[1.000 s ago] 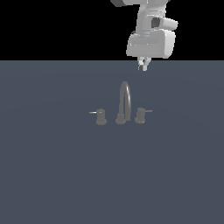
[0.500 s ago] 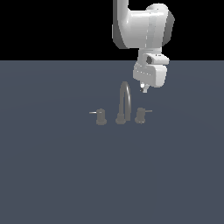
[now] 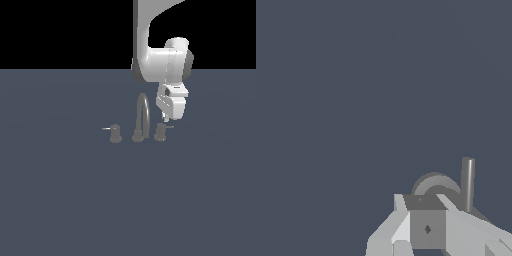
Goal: Turn on the faucet by rotating a designated handle.
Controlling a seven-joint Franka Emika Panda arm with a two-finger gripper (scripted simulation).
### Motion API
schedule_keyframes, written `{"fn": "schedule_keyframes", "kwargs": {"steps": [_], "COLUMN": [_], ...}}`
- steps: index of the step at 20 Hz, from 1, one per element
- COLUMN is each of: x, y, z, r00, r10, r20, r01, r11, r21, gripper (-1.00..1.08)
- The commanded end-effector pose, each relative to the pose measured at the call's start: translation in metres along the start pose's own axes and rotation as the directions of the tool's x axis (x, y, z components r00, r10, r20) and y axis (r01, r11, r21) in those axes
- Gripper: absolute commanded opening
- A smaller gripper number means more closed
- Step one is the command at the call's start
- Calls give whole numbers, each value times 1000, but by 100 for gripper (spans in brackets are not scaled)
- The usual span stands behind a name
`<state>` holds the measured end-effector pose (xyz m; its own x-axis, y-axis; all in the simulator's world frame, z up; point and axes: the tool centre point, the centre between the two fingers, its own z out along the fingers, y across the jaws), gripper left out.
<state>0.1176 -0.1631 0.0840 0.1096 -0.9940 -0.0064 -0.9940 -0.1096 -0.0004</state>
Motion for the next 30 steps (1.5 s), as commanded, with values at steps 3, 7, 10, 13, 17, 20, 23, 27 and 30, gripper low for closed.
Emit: {"fn": "schedule_keyframes", "kwargs": {"steps": [3, 7, 10, 13, 17, 20, 23, 27, 30], "x": [4, 5, 5, 8, 13, 18, 21, 14, 13], "y": [-2, -2, -2, 4, 16, 25, 31, 31, 39], "z": [17, 21, 21, 21, 21, 21, 21, 21, 21], "r00": [999, 999, 999, 999, 999, 999, 999, 999, 999], "r10": [34, 43, 43, 42, 42, 43, 43, 37, 38], "r20": [-5, -6, -6, -6, -6, -6, -6, -7, -7], "r01": [-34, -43, -43, -42, -42, -43, -43, -36, -38], "r11": [999, 999, 999, 999, 999, 999, 999, 999, 999], "r21": [0, 0, 0, -1, -1, 0, 0, 8, 7], "gripper": [-100, -100, -100, -100, -100, -100, -100, -100, -100]}}
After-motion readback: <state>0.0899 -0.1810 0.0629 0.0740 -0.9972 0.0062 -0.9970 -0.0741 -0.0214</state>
